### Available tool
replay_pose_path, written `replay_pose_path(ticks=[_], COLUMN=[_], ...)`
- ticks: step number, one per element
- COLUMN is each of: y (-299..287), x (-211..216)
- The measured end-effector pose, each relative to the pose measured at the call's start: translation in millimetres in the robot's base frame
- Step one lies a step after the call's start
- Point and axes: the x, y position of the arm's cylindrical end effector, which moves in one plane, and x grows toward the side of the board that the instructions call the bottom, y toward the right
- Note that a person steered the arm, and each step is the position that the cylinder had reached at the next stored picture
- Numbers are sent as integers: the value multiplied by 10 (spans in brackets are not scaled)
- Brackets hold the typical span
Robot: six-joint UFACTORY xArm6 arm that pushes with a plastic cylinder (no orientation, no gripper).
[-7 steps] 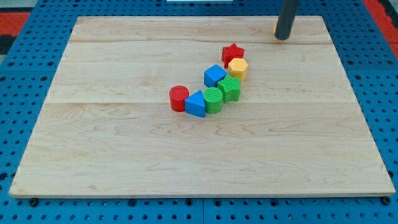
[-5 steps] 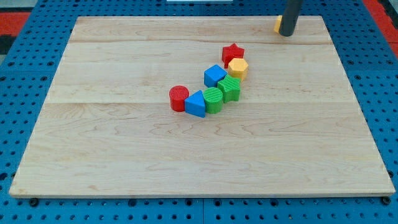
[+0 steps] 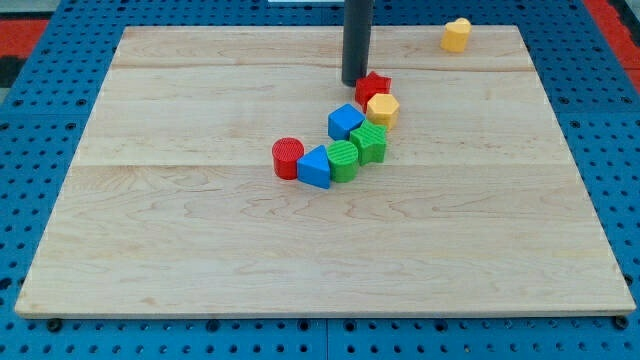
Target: Move the red star to the yellow heart
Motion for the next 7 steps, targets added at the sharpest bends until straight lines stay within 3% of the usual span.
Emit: replay_pose_path(ticks=[2, 3, 6, 7], y=[0, 141, 634, 750], x=[552, 597, -296, -354])
